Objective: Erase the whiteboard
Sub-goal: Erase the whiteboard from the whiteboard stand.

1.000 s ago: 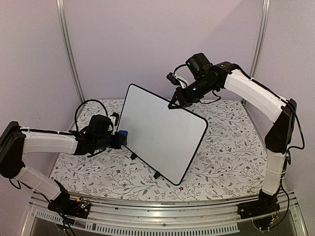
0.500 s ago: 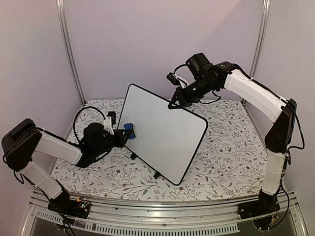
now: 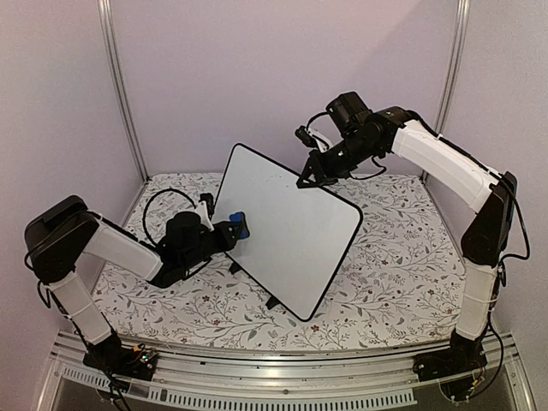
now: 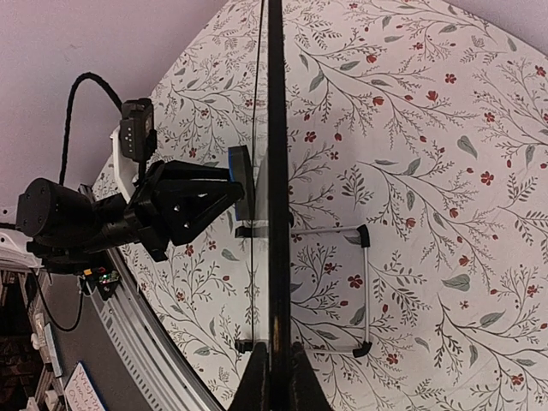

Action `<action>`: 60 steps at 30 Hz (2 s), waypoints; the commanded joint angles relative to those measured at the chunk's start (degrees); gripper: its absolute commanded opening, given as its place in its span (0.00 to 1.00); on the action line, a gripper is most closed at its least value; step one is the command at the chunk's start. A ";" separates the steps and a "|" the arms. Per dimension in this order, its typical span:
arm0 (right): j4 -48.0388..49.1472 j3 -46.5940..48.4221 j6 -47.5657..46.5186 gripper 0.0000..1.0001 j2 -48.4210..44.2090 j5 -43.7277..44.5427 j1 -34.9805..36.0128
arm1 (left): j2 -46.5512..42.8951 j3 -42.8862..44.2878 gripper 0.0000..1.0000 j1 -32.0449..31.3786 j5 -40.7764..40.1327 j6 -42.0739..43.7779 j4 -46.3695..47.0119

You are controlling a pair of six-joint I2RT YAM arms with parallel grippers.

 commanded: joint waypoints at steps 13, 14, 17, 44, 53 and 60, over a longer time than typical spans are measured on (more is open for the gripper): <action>-2.98 -1.58 -3.77 0.00 0.33 -1.04 2.57 | -0.62 -5.97 0.00 6.97 -0.24 -7.05 -9.61; -3.03 -1.58 -3.81 0.00 0.34 -1.00 2.52 | -0.51 -6.01 0.00 7.19 0.97 -6.85 -8.52; -3.05 -1.58 -3.85 0.00 0.40 -1.07 2.57 | 0.25 -4.72 0.00 7.17 5.04 -5.73 -6.52; -3.06 -1.84 -3.70 0.00 0.63 -1.08 2.55 | 0.75 3.69 0.00 4.50 5.24 -10.65 -11.73; -3.11 -1.91 -3.77 0.00 0.52 -1.23 2.57 | 2.10 -1.79 0.00 9.16 6.42 -11.36 -9.38; -3.17 -2.00 -3.76 0.00 0.53 -1.25 2.53 | 2.76 -1.56 0.00 10.43 6.36 -10.32 -6.52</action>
